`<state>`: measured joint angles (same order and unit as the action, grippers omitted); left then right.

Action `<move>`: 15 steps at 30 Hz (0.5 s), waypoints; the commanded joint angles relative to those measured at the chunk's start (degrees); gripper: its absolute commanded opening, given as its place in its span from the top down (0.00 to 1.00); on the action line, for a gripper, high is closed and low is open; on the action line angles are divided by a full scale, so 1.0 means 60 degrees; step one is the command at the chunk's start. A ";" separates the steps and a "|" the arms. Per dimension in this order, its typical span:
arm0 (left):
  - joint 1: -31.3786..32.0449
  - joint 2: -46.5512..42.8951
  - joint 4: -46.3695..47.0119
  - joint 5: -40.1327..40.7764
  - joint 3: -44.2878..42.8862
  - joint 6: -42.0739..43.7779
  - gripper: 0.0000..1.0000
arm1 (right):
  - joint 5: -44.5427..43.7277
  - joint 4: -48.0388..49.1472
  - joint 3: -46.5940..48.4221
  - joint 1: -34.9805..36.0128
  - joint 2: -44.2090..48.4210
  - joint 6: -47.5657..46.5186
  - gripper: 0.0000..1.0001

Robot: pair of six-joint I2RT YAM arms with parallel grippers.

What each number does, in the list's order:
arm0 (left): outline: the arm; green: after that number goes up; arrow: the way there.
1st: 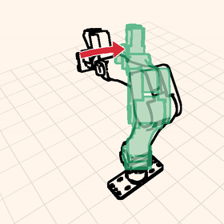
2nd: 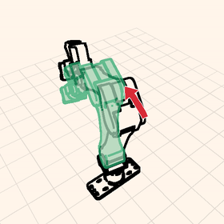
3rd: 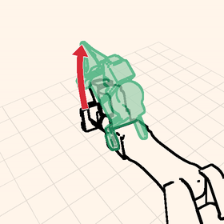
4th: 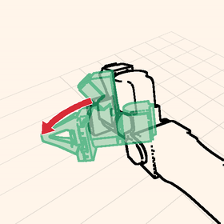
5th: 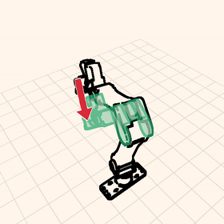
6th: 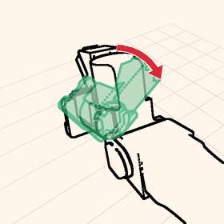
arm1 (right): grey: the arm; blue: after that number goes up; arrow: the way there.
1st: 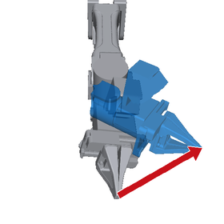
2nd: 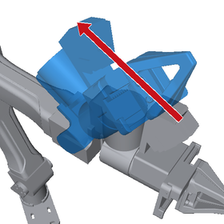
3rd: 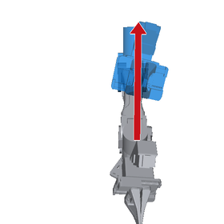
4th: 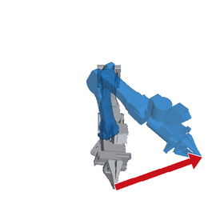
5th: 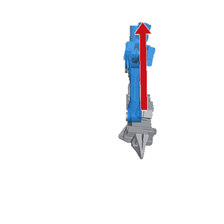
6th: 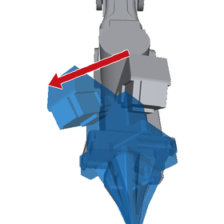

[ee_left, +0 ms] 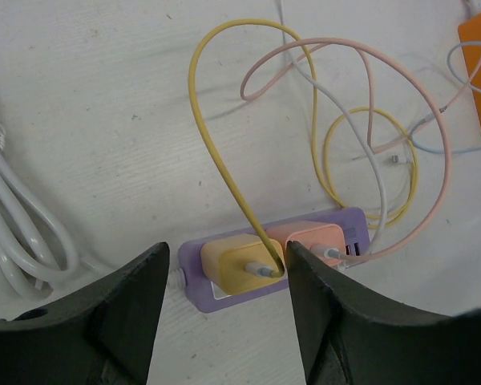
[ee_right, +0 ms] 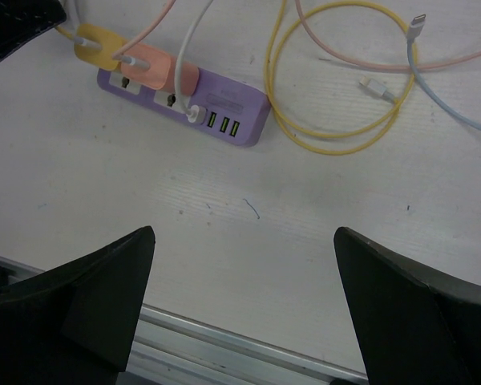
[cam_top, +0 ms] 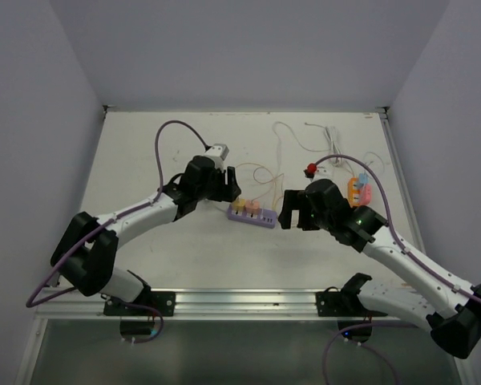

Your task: Pull the plug off the socket

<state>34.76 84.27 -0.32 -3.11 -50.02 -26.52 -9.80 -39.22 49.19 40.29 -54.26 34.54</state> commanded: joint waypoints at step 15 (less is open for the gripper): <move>0.1501 0.0018 0.0243 0.3565 -0.0028 -0.1248 0.47 | -0.3786 0.1116 0.0166 0.2176 -0.1679 0.2475 0.16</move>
<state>42.96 84.29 0.36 11.73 -49.89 -31.46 -26.68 -36.73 49.19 52.99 -63.86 45.91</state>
